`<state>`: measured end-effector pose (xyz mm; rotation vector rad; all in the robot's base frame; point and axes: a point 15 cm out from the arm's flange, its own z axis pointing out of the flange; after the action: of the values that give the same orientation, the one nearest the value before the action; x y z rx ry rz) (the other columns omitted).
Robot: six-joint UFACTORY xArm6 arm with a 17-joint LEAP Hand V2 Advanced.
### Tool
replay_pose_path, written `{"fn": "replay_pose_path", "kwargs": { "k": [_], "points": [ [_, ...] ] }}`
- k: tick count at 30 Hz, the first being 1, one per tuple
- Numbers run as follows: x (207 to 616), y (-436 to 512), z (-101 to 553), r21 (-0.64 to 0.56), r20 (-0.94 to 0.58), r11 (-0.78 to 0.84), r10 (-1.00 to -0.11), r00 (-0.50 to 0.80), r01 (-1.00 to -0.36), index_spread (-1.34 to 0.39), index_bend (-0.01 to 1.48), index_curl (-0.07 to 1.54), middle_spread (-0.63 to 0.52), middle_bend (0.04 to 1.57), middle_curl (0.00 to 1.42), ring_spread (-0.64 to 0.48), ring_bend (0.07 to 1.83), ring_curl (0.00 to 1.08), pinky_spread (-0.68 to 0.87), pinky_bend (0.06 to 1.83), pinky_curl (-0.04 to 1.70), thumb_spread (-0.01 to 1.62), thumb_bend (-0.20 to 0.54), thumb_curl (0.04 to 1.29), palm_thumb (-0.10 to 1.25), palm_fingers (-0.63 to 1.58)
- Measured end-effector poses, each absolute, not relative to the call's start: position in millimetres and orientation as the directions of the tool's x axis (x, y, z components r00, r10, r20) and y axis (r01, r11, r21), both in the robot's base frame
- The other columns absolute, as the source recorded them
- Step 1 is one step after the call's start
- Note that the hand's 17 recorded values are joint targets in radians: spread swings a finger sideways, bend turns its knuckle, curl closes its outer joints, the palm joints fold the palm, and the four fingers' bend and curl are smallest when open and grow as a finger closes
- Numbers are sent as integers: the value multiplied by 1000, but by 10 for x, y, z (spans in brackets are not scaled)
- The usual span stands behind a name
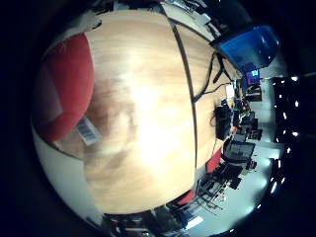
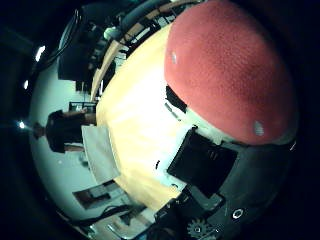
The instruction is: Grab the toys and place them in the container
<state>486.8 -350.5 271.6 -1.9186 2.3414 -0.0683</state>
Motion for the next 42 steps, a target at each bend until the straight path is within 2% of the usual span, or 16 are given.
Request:
{"fn": "replay_pose_path", "kwargs": {
  "k": [10, 25, 30, 42],
  "points": [
    [4854, -2902, 3690, -201, -82, 139, -989, -125, -970, -276, 1069, 562, -186, 1172, 663, -212, 1343, 524, -304, 1244, 548, 1356, -6, 308, 749, 1284],
    [4865, -1023, 4865, -317, -85, -106, -987, 139, -942, -268, 1073, 588, -175, 1202, 633, -208, 1354, 513, -303, 1241, 568, 1355, -9, 317, 762, 1274],
    [4861, -325, 5052, -344, -87, -181, -971, 223, -922, -268, 1071, 593, -174, 1208, 626, -208, 1357, 510, -303, 1239, 572, 1354, -10, 318, 758, 1274],
    [4757, 1106, 5022, -321, -126, -322, -917, 378, -890, -269, 1066, 601, -172, 1219, 611, -207, 1361, 505, -304, 1235, 580, 1344, -9, 326, 758, 1273]
  ]
}}
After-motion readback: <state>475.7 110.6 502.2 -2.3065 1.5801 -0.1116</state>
